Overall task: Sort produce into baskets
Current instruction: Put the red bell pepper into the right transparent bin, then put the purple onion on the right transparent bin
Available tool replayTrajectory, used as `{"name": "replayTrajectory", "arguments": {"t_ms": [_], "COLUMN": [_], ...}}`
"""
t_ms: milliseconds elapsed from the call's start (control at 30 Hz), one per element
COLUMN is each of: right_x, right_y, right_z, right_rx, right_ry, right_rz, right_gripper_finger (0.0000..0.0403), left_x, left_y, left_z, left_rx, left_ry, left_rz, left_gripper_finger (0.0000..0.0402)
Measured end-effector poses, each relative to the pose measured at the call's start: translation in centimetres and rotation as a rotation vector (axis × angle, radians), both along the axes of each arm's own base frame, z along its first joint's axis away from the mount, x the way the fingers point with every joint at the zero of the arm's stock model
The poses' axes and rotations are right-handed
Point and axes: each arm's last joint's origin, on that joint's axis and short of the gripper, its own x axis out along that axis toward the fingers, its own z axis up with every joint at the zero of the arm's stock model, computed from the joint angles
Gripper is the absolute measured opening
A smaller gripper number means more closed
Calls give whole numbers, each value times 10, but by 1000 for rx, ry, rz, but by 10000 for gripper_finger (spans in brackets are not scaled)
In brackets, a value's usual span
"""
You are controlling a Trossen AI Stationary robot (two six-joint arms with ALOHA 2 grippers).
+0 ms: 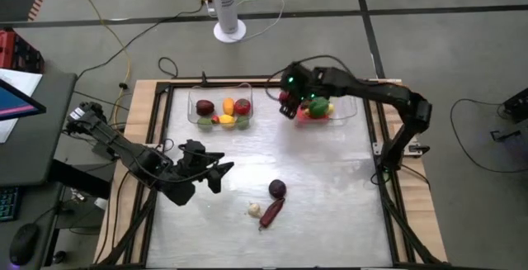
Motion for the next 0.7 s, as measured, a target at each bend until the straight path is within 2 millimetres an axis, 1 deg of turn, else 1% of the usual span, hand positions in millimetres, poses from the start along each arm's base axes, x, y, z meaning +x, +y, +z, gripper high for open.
{"name": "replayTrajectory", "arguments": {"t_ms": [100,167,267,400,467,567,700], "right_x": [-13,-22,-34,-47,-51,-55,-56], "right_y": [-10,-17,-28,-36,-37,-39,-39], "right_z": [14,17,12,-3,-11,-19,-17], "right_rx": [-22,-18,14,69,110,134,136], "right_ry": [-45,-35,35,109,131,151,159], "right_rz": [-35,-67,-109,-139,-137,-144,-142], "right_gripper_finger": [282,282,286,314,335,363,385], "left_x": [3,5,12,26,37,61,98], "left_y": [5,9,14,19,19,19,24], "left_z": [-1,-2,-10,-27,-38,-57,-83], "left_rx": [-10,-28,-55,-82,-109,-129,-163], "left_ry": [18,33,88,173,197,220,203], "left_rz": [5,1,-22,-54,-64,-81,-118], "left_gripper_finger": [245,245,245,245,245,245,260]}}
